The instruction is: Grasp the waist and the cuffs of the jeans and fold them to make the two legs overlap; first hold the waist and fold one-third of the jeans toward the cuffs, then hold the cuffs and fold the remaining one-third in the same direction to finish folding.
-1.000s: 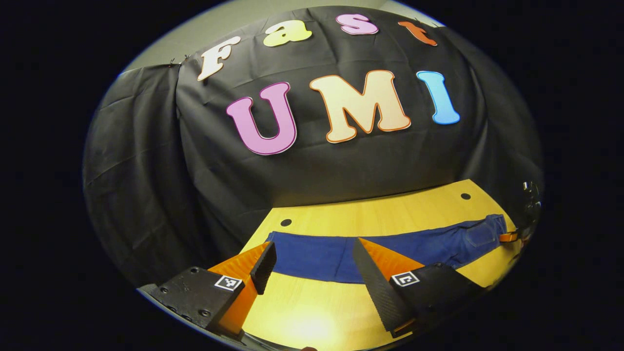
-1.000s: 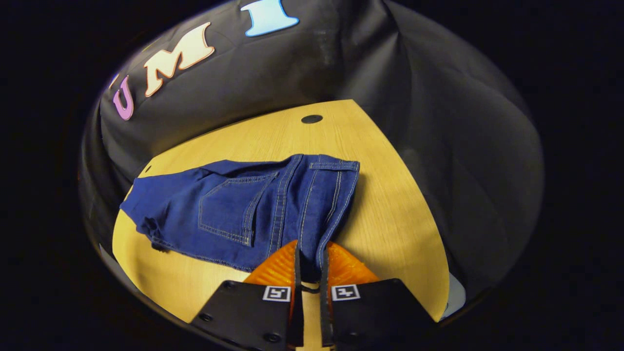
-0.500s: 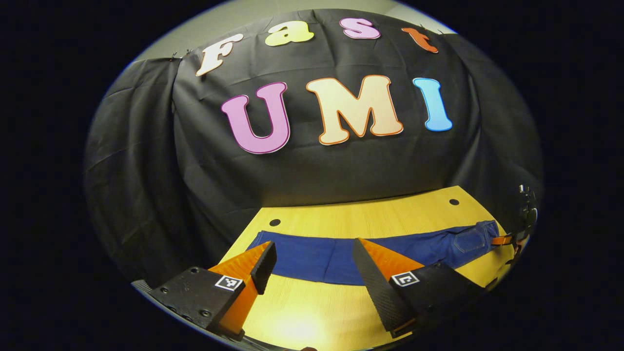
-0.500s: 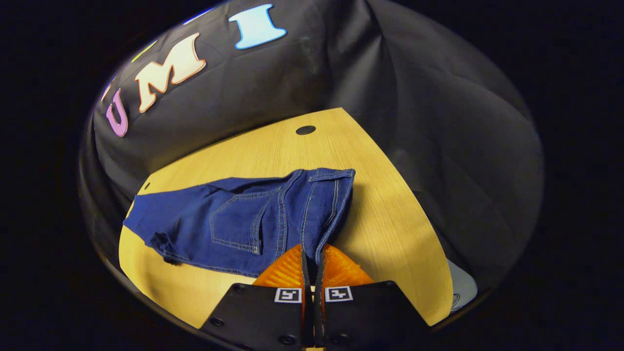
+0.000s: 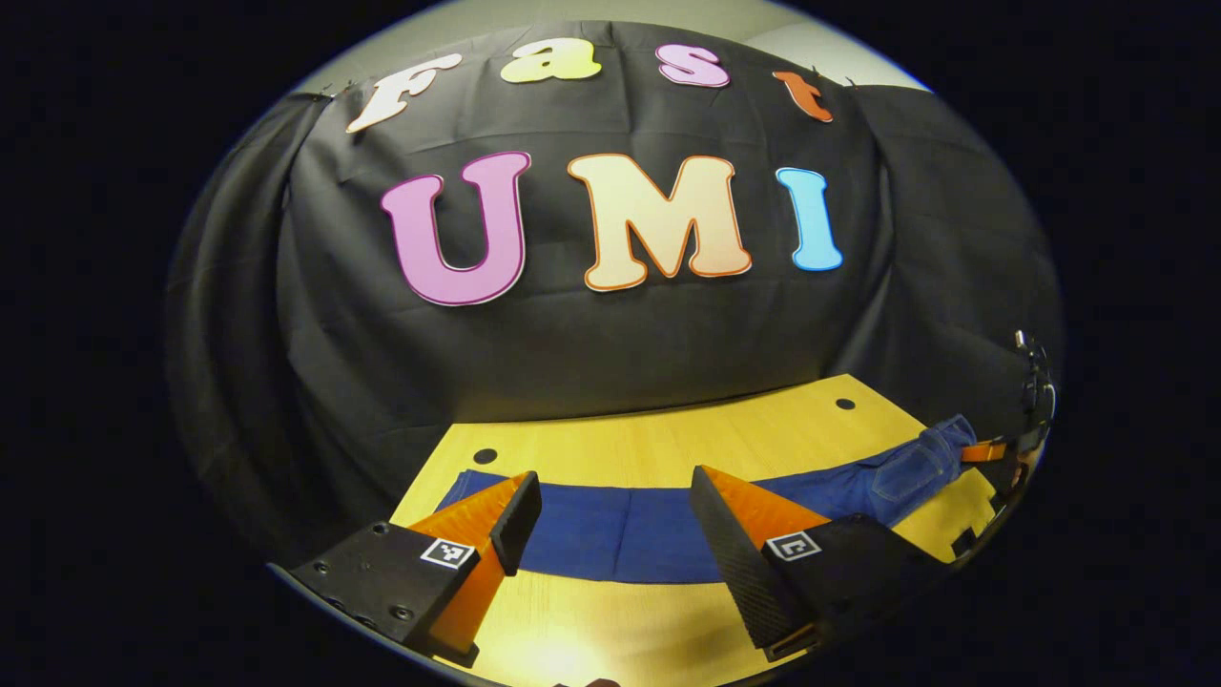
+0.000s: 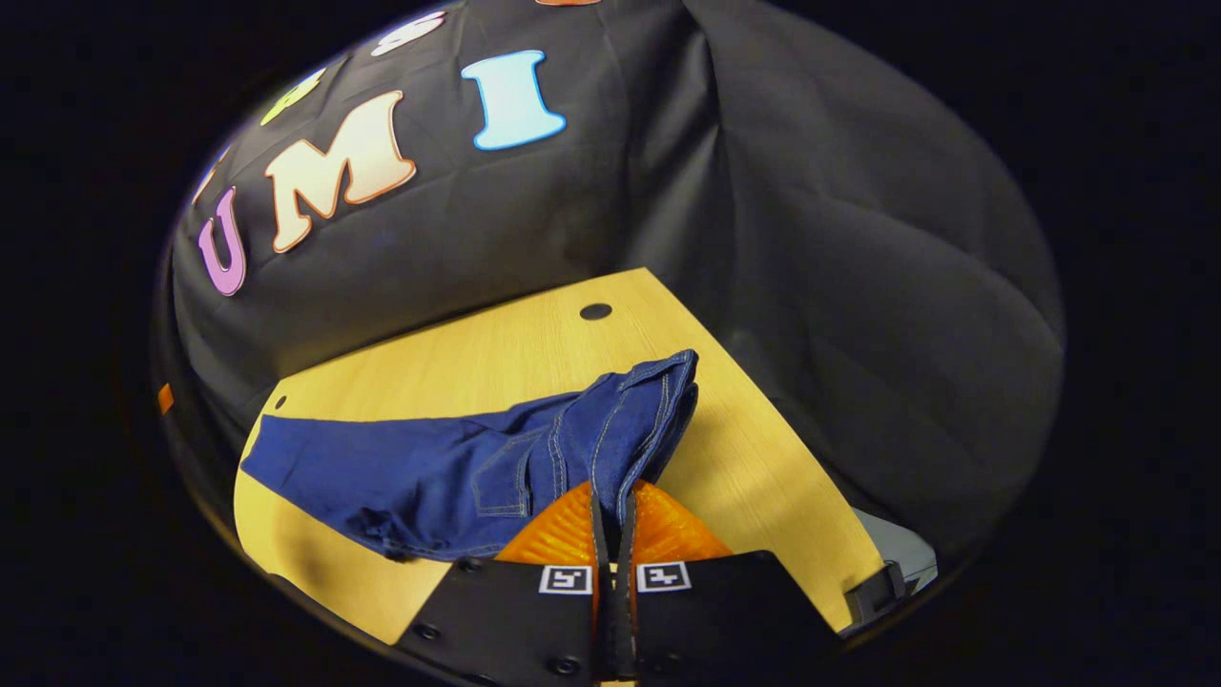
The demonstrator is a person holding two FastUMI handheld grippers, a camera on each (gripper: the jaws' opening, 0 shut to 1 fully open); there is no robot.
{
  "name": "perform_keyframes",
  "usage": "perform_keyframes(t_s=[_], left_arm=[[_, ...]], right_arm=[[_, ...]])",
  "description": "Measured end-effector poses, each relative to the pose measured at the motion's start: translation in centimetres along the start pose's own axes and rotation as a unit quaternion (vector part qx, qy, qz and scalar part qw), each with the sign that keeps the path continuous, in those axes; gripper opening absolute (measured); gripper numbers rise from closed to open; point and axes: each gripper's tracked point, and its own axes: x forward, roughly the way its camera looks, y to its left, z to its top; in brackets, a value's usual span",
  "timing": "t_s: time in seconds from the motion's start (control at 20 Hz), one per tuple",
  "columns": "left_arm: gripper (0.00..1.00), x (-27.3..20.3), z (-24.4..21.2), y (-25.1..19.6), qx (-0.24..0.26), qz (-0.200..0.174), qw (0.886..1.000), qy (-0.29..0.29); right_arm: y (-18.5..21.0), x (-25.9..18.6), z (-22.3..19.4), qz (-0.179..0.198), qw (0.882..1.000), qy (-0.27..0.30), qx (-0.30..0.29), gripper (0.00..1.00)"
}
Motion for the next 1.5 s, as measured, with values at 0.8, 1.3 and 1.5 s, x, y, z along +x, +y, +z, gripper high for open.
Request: perform_keyframes(t_s=[0.8,1.3,1.5], left_arm=[[0.95,7.3,-6.1,13.6,-0.02,-0.078,0.997,0.009],[0.95,8.3,-9.8,17.7,-0.043,-0.055,0.996,0.047],[0.95,8.7,-11.5,19.5,-0.048,-0.037,0.996,0.064]], right_arm=[[30.6,-5.4,4.2,0.081,0.993,-0.069,-0.047,0.03],[43.2,-1.4,-4.5,0.213,0.976,0.023,-0.042,0.03],[45.8,1.4,-9.3,0.235,0.968,0.076,-0.04,0.03]])
